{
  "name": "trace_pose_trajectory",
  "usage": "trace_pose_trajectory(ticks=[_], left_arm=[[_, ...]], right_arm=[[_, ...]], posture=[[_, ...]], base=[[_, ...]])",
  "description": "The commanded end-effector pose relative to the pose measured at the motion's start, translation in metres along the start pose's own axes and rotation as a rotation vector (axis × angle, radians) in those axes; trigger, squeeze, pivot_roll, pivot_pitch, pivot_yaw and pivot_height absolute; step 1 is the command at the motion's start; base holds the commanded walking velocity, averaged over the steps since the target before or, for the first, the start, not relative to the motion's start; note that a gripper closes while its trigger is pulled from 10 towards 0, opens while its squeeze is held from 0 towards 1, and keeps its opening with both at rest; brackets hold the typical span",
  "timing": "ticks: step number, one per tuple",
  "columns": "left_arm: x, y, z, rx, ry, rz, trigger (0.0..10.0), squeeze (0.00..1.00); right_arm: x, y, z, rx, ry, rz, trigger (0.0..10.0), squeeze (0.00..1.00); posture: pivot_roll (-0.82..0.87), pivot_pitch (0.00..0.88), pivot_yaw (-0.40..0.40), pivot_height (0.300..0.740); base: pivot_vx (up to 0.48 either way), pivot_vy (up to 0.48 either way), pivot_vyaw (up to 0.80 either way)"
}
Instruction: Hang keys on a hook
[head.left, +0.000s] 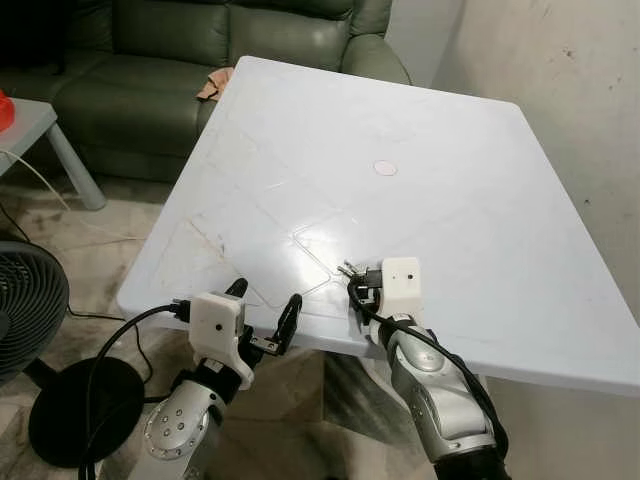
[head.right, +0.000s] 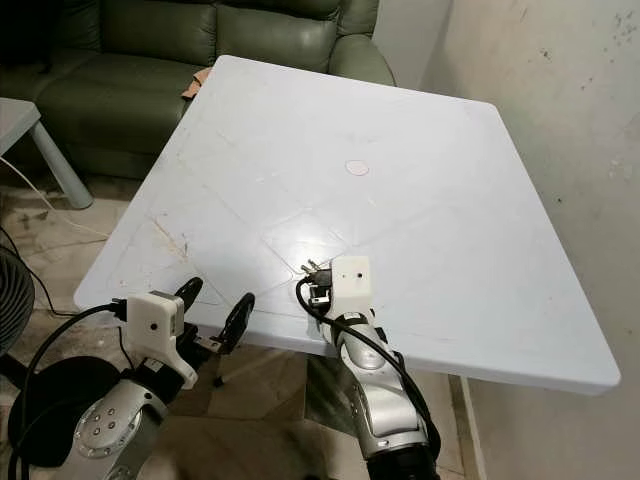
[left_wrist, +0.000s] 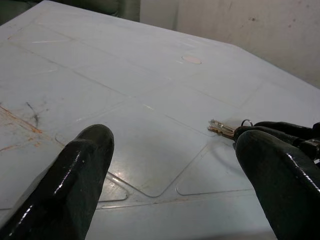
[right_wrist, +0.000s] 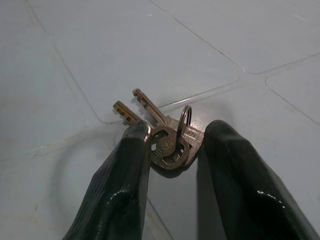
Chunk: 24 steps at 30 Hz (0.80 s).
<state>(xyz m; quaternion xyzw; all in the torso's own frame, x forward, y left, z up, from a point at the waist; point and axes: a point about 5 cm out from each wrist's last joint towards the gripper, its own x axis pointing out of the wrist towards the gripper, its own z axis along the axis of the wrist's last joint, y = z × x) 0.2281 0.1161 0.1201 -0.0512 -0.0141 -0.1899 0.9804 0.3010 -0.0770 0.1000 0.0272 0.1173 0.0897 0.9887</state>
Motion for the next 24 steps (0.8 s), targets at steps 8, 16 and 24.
trace_pose_trajectory(ticks=[8,16,24], left_arm=[[0.0011,-0.0029,0.0026,0.010,0.002,-0.020,10.0,0.00],[0.0028,-0.0037,0.0033,0.010,0.003,-0.029,10.0,0.00],[0.0033,-0.0037,0.0033,0.010,0.004,-0.034,10.0,0.00]], right_arm=[[0.0013,0.0081,0.0005,0.067,-0.004,-0.027,0.7,0.00],[0.0008,0.0034,-0.0001,0.071,-0.009,-0.055,0.0,0.00],[0.0005,0.0032,0.0009,0.072,-0.020,-0.059,0.0,0.00]], posture=[[0.19,0.139,-0.099,0.740],[0.18,0.142,-0.092,0.740],[0.18,0.143,-0.090,0.740]], base=[[0.000,0.000,0.00],[0.000,0.000,0.00],[0.000,0.000,0.00]])
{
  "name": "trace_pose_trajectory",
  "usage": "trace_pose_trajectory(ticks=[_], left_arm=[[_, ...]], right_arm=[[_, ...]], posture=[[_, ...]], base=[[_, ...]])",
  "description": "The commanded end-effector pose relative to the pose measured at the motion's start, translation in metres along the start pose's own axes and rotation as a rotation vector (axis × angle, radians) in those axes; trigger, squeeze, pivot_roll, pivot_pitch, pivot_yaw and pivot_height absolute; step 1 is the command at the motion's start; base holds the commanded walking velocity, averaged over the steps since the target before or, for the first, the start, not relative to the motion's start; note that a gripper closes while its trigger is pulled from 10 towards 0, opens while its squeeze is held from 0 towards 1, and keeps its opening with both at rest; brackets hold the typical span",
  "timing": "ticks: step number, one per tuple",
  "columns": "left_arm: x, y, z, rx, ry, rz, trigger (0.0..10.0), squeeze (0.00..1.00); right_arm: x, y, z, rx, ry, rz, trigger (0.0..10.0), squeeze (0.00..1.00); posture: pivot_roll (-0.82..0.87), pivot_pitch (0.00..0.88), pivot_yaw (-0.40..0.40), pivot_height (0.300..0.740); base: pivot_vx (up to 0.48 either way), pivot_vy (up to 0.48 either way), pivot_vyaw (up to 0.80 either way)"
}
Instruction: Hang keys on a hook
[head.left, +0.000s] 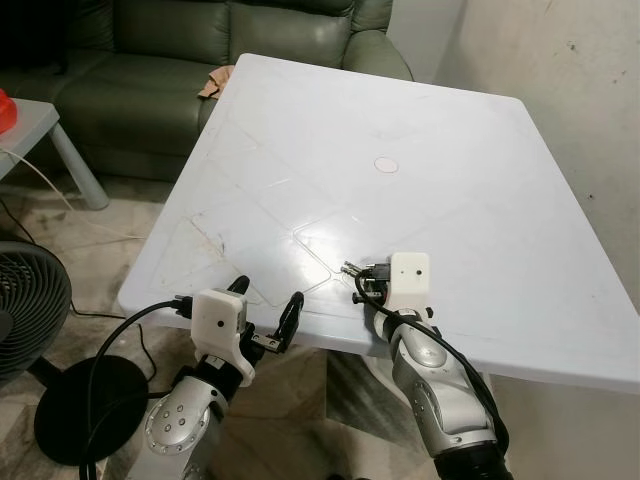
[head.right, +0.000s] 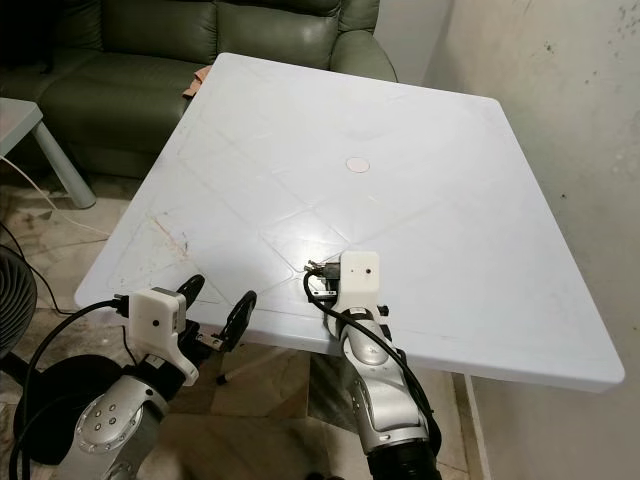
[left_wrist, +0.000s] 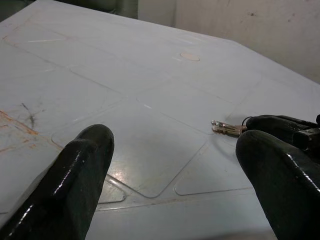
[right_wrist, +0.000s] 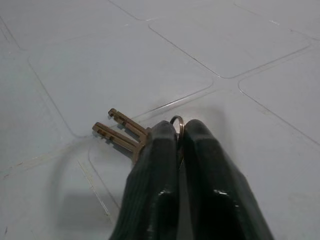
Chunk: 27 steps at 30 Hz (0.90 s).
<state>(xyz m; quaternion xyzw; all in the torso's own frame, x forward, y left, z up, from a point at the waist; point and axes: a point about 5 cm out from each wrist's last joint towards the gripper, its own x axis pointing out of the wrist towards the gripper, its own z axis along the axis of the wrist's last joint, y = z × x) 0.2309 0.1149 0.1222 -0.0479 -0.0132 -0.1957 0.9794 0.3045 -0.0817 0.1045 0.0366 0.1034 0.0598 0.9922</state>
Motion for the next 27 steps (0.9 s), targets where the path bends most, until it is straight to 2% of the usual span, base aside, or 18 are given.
trace_pose_trajectory(ticks=[1,7,13,21,22,27], left_arm=[[0.000,-0.003,0.001,0.005,0.000,-0.023,10.0,0.00],[0.003,-0.002,0.002,0.009,-0.002,-0.028,10.0,0.00],[0.015,-0.002,0.004,0.008,-0.023,-0.040,10.0,0.00],[0.041,0.005,0.013,-0.005,-0.070,-0.034,10.0,0.00],[0.050,0.009,0.017,-0.011,-0.084,-0.021,10.0,0.00],[0.071,0.023,0.027,0.012,-0.104,0.024,10.0,0.00]], right_arm=[[-0.002,0.008,-0.005,0.049,0.013,-0.003,0.0,0.00],[0.000,0.007,-0.002,0.048,0.001,-0.004,0.0,0.00],[0.003,0.003,0.007,0.042,-0.037,-0.018,0.0,0.00],[0.011,-0.017,0.033,0.004,-0.140,-0.093,0.0,0.00],[0.013,-0.024,0.043,0.004,-0.176,-0.123,0.0,0.00],[0.012,-0.042,0.066,-0.005,-0.265,-0.203,0.0,0.00]], posture=[[0.18,0.141,-0.089,0.740],[0.17,0.134,-0.088,0.740],[0.15,0.104,-0.080,0.740],[0.10,0.041,-0.055,0.740],[0.09,0.024,-0.048,0.740],[0.05,0.000,-0.033,0.740]], base=[[0.000,0.000,0.00],[0.000,0.000,0.00],[0.000,0.000,0.00],[0.000,0.000,0.00],[0.000,0.000,0.00],[0.000,0.000,0.00]])
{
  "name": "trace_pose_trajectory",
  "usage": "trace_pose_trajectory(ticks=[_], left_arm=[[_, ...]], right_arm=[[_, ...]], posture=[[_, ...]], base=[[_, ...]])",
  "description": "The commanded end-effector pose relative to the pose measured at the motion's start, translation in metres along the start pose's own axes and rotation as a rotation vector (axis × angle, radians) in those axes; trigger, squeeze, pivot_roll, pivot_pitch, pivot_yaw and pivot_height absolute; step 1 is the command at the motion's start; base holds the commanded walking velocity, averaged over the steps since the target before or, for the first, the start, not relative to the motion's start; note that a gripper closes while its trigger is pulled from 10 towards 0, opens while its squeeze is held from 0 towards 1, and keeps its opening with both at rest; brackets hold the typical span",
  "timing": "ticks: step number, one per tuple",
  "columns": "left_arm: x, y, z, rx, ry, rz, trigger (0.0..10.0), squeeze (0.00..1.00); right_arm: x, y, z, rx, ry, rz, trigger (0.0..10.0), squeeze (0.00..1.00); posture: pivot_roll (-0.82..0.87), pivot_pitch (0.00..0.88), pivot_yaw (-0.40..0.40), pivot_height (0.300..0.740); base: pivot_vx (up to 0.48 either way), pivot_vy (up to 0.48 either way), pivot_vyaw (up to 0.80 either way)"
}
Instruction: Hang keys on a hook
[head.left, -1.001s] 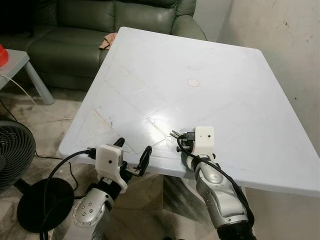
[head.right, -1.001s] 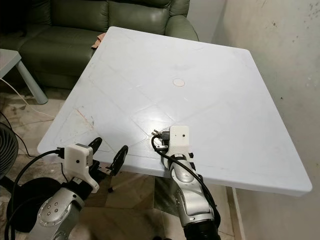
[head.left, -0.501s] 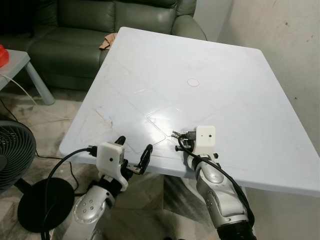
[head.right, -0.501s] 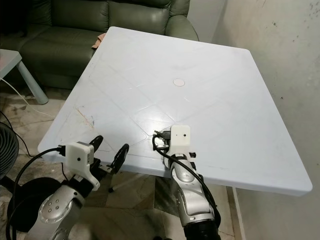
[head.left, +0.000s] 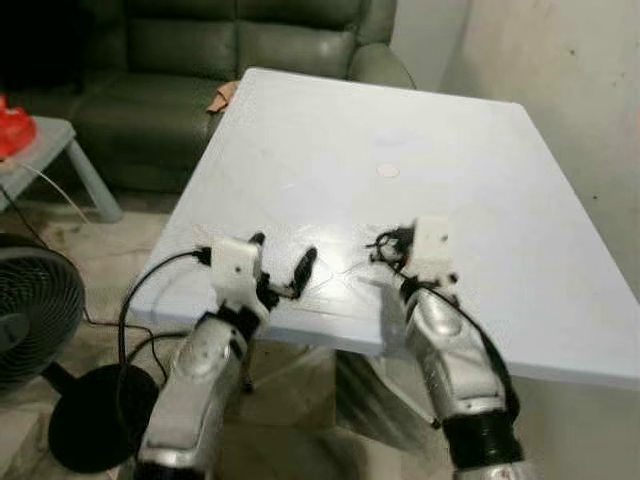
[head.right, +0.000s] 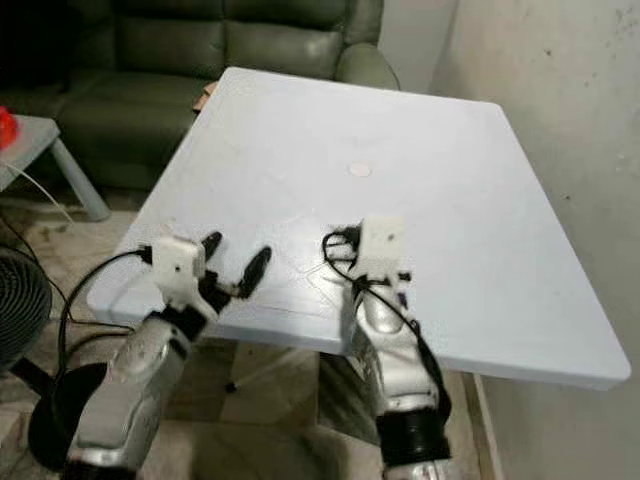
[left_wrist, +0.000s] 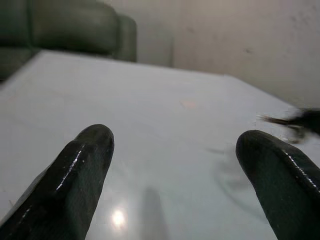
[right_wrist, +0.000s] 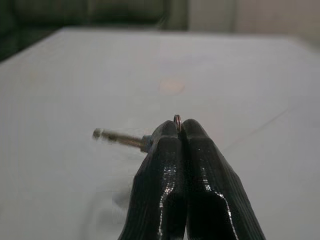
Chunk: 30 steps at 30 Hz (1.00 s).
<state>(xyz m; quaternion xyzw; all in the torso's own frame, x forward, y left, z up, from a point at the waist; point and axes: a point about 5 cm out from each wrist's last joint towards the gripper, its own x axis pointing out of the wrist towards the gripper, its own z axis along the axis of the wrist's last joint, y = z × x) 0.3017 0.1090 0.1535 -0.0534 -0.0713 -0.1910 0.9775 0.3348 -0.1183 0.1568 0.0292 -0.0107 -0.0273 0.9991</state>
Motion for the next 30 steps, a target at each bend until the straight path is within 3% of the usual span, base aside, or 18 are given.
trace_pose_trajectory(ticks=[1,9,10,11,14,19,22,30], left_arm=[[0.003,0.005,-0.003,0.008,0.014,0.025,10.0,0.00],[0.020,0.022,-0.008,0.034,0.034,0.082,10.0,0.00],[0.021,0.025,-0.007,0.033,0.032,0.092,10.0,0.00],[0.024,0.028,-0.007,0.031,0.033,0.101,10.0,0.00],[0.029,0.034,-0.004,0.043,0.017,0.101,10.0,0.00],[0.037,0.045,0.008,0.065,-0.026,0.106,10.0,0.00],[0.038,0.049,0.011,0.061,-0.044,0.109,10.0,0.00],[0.031,0.059,0.004,0.022,-0.042,0.140,10.0,0.00]], right_arm=[[0.001,-0.009,0.008,0.004,-0.036,-0.042,0.0,0.00],[-0.006,-0.040,0.022,-0.049,-0.116,-0.125,0.0,0.00],[-0.008,-0.044,0.023,-0.045,-0.134,-0.120,8.3,0.00],[-0.012,-0.048,0.023,-0.018,-0.152,-0.109,10.0,0.00],[-0.019,-0.051,0.022,0.038,-0.200,-0.031,10.0,0.00],[-0.034,-0.056,0.016,0.033,-0.237,0.072,10.0,0.00],[-0.038,-0.061,0.014,-0.014,-0.248,0.055,10.0,0.00],[-0.044,-0.072,0.018,-0.012,-0.313,0.068,10.0,0.00]], posture=[[0.05,0.000,-0.033,0.740],[0.00,0.000,-0.009,0.740],[-0.01,0.000,-0.008,0.740],[-0.01,0.000,-0.004,0.740],[-0.02,0.000,0.000,0.740],[-0.02,0.000,-0.001,0.740],[-0.02,0.000,-0.005,0.740],[0.00,0.000,-0.029,0.740]], base=[[0.000,0.000,0.00],[0.000,0.000,0.00],[0.000,0.000,0.00],[0.000,0.000,0.00],[0.000,0.000,0.00],[0.000,0.000,0.00],[0.000,0.000,0.00],[0.000,0.000,0.00]])
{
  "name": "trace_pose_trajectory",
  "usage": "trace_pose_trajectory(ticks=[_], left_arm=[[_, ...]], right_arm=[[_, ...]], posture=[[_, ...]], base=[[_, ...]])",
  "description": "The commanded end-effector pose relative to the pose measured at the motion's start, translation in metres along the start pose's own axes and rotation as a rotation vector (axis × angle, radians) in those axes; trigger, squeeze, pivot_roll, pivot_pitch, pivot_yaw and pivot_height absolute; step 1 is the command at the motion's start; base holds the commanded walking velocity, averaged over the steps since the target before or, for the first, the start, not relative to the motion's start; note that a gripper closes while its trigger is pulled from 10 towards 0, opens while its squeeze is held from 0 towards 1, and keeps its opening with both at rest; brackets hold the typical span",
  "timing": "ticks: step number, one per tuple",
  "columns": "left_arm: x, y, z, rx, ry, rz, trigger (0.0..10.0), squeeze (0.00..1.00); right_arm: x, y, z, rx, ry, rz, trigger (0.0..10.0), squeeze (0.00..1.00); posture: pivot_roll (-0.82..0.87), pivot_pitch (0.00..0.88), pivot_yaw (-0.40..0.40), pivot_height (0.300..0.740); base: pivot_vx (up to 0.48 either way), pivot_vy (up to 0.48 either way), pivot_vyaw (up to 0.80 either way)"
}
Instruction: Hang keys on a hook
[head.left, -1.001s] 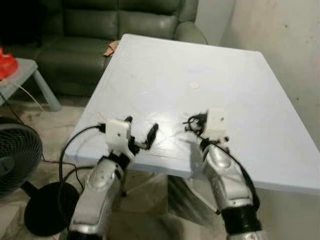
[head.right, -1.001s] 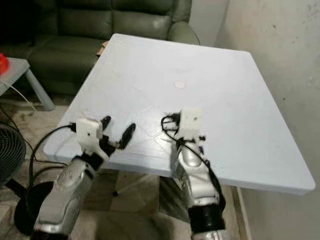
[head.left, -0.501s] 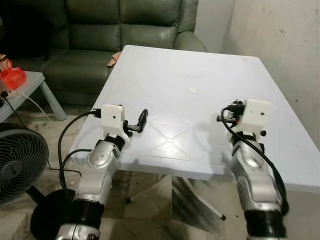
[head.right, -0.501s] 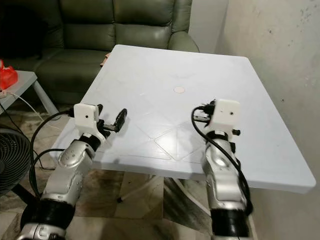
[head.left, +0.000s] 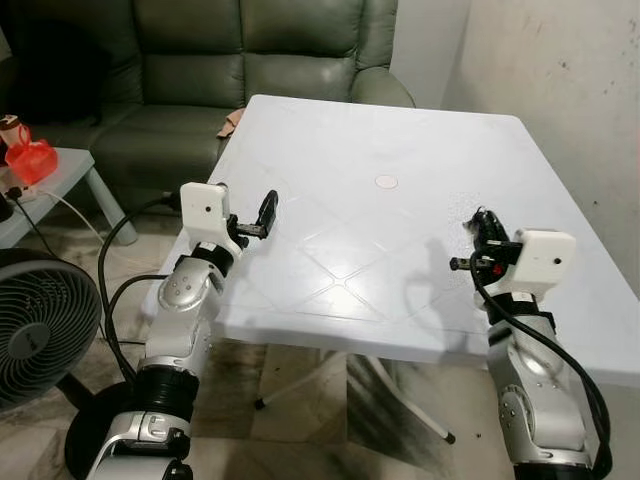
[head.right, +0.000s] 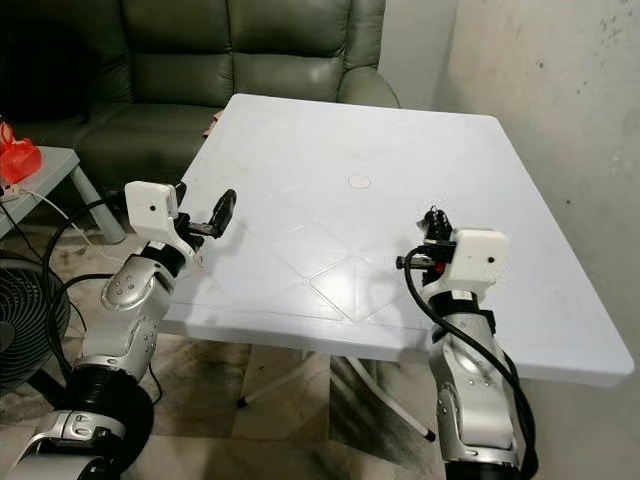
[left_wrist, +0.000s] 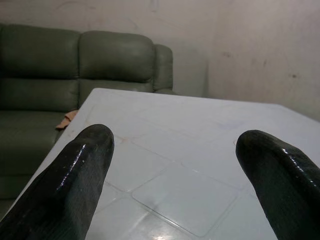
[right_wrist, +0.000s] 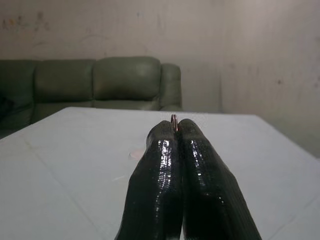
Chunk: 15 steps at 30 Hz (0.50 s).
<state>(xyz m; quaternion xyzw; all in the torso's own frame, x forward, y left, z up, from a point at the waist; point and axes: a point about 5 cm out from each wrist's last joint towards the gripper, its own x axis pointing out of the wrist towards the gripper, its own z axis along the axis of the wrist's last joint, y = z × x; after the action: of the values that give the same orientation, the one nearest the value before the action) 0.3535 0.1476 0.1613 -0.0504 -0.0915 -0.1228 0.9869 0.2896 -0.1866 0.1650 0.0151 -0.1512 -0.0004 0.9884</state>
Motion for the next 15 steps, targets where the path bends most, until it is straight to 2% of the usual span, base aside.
trace_pose_trajectory(ticks=[1,6,13,15], left_arm=[[-0.006,0.006,-0.005,0.003,0.006,0.009,10.0,0.00],[-0.014,0.013,-0.014,-0.001,0.026,0.043,10.0,0.00],[-0.002,0.015,-0.007,0.008,0.018,0.034,10.0,0.00],[-0.001,0.015,-0.005,0.002,0.012,0.037,10.0,0.00]], right_arm=[[-0.002,-0.002,0.006,-0.003,-0.035,0.010,10.0,0.00],[-0.006,-0.006,-0.004,-0.046,0.018,-0.003,10.0,0.00],[-0.005,-0.005,-0.008,-0.026,0.037,-0.022,10.0,0.00],[-0.004,-0.004,-0.009,-0.048,0.043,-0.004,10.0,0.00]], posture=[[0.00,0.000,-0.029,0.740],[-0.01,0.000,-0.017,0.740],[-0.01,0.000,-0.020,0.740],[-0.01,0.000,-0.020,0.740]], base=[[0.000,0.000,0.00],[0.000,0.000,0.00],[0.000,0.000,-0.78],[0.000,0.000,-0.77]])
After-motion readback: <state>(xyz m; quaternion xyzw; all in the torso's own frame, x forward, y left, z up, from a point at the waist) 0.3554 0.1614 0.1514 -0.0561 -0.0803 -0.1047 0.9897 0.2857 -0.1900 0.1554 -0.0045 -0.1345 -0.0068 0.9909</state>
